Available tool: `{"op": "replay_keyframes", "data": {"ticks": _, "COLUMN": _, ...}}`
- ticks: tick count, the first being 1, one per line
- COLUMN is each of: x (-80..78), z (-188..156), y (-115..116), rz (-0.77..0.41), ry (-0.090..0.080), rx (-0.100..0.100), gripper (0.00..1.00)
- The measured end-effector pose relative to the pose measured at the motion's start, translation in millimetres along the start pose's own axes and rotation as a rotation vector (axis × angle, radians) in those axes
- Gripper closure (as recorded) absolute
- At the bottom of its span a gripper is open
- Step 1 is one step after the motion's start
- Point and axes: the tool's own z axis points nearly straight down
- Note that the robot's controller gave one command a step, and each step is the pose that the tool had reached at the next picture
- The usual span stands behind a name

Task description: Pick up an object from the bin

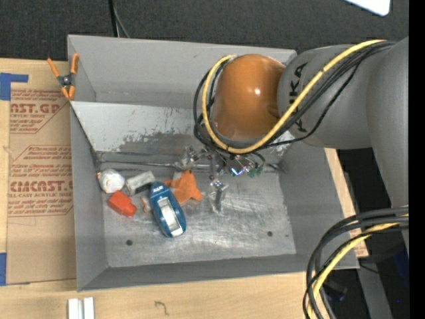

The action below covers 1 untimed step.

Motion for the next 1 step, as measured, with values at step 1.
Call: {"op": "replay_keyframes", "data": {"ticks": 1, "x": 0.2, "z": 13.8, "y": -3.9, "rz": -0.121, "ry": -0.004, "rx": 0.003, "gripper": 0.0}}
